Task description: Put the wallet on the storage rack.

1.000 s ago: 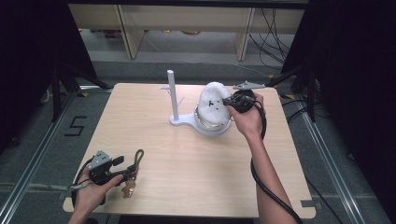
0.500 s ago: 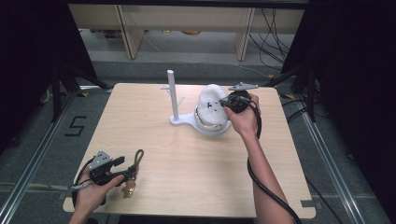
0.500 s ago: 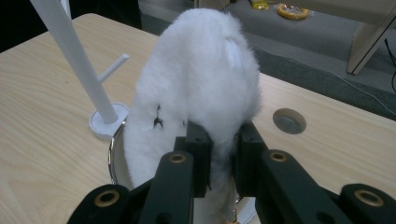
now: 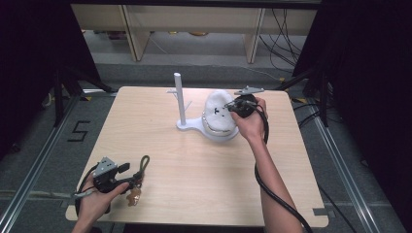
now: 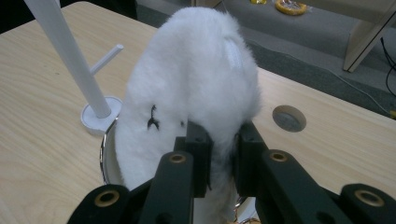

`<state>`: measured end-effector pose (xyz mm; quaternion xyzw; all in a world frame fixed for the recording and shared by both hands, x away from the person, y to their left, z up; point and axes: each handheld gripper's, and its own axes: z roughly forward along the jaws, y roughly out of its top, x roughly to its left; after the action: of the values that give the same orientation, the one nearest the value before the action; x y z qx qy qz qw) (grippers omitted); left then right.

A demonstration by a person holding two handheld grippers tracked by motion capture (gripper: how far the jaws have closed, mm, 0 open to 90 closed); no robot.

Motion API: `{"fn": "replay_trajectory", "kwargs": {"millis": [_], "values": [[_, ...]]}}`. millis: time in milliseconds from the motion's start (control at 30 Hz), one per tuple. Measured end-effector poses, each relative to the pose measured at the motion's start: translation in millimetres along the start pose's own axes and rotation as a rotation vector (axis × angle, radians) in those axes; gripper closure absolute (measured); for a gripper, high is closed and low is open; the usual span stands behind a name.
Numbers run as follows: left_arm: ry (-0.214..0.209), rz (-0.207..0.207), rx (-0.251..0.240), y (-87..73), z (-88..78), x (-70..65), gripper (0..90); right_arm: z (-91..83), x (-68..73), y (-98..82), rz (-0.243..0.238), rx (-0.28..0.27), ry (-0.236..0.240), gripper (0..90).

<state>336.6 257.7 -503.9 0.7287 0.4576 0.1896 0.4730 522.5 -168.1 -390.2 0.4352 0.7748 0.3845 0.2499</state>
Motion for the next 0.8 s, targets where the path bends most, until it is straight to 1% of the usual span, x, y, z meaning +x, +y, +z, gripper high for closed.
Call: {"fn": "replay_trajectory", "kwargs": {"millis": [33, 67, 100, 133, 167, 233, 400, 433, 467, 500, 533, 567, 600, 700, 733, 800], "values": [[-0.002, -0.004, 0.001, -0.1, 0.0, -0.2, 33.5, 0.1, 1.1, 0.1, 0.012, 0.006, 0.000, 80.3], [0.001, -0.001, 0.001, 0.0, -0.1, -0.3, 33.5, 0.8, 1.6, -0.3, 0.006, 0.005, 0.000, 80.3], [0.000, -0.001, 0.001, -0.1, -0.1, -0.3, 33.6, 1.8, 2.3, -0.6, 0.014, 0.006, 0.002, 80.3], [0.000, -0.002, 0.001, -0.2, 0.0, -0.4, 33.6, 3.5, 1.4, -1.0, 0.003, 0.002, 0.004, 80.2], [0.000, -0.002, 0.001, -0.3, 0.0, -0.4, 33.6, 2.3, 2.2, -1.0, 0.004, 0.023, 0.005, 80.2], [-0.004, -0.010, 0.002, -0.8, 0.1, -0.6, 33.5, 4.0, 2.2, -1.8, -0.005, 0.024, -0.002, 80.2], [-0.005, -0.007, 0.002, -0.8, 0.4, -0.8, 33.6, 6.0, 3.7, -2.9, -0.001, 0.037, -0.014, 80.1], [-0.008, -0.009, 0.002, -0.9, 0.6, -1.0, 33.5, 6.9, 2.6, -2.9, -0.022, 0.035, -0.019, 80.1], [-0.006, -0.004, 0.003, -1.0, 0.6, -1.0, 33.5, 6.7, 3.9, -2.8, -0.007, 0.041, -0.020, 80.1], [-0.006, -0.004, 0.003, -1.0, 0.6, -1.0, 33.5, 6.7, 3.9, -2.8, -0.007, 0.041, -0.020, 80.1], [-0.007, -0.005, 0.003, -1.1, 0.6, -1.1, 33.5, 7.9, 2.9, -3.4, -0.026, 0.040, -0.025, 80.1], [-0.007, -0.004, 0.003, -1.1, 0.6, -1.2, 33.6, 8.0, 3.5, -3.7, -0.022, 0.047, -0.028, 80.1], [-0.008, -0.003, 0.002, -1.1, 0.7, -1.1, 33.6, 9.1, 3.3, -4.6, -0.032, 0.047, -0.033, 80.0], [-0.003, 0.003, 0.002, -0.6, 0.4, -1.1, 33.5, 10.1, 3.4, -5.8, -0.028, 0.055, -0.035, 79.9], [-0.004, 0.003, 0.002, -0.6, 0.4, -1.1, 33.5, 10.5, 3.1, -6.1, -0.034, 0.052, -0.039, 79.8], [-0.007, -0.005, 0.003, -1.0, 0.6, -1.1, 33.5, 10.6, 3.9, -5.8, -0.019, 0.062, -0.037, 79.3]]}}
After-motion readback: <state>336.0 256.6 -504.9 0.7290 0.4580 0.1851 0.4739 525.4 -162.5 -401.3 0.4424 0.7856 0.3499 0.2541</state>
